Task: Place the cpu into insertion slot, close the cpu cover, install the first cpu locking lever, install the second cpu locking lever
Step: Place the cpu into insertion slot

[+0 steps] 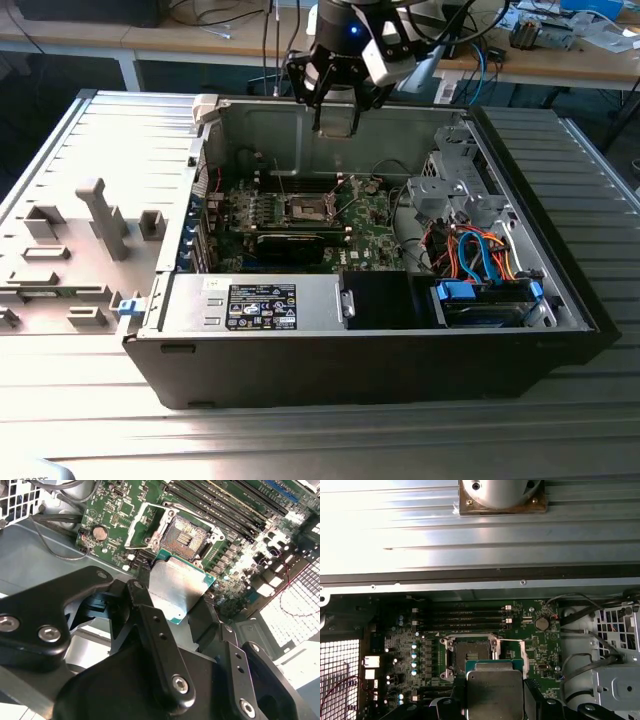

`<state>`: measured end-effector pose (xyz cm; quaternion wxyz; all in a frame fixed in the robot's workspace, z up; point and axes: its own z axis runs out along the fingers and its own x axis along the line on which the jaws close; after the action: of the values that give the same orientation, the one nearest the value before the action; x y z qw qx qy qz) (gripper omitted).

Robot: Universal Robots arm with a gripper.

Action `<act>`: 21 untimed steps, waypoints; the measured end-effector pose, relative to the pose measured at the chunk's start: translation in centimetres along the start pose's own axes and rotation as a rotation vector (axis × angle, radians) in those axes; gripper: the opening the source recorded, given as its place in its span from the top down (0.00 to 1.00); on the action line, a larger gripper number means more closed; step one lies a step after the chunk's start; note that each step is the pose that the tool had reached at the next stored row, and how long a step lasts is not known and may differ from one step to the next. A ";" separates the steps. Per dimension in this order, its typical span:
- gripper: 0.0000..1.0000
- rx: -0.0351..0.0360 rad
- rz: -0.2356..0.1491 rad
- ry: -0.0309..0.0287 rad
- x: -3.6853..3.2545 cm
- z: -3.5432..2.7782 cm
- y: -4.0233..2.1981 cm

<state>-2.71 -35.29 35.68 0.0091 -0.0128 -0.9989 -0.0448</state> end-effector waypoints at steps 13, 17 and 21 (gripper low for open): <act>0.45 0.0001 0.000 0.0000 0.21 0.29 -0.03; 0.45 0.0001 0.000 0.0000 0.33 0.40 -0.04; 0.45 0.0000 0.000 0.0000 0.45 0.50 -0.06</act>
<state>-3.18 -35.29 35.18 0.0091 -0.0128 -0.9989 -0.0448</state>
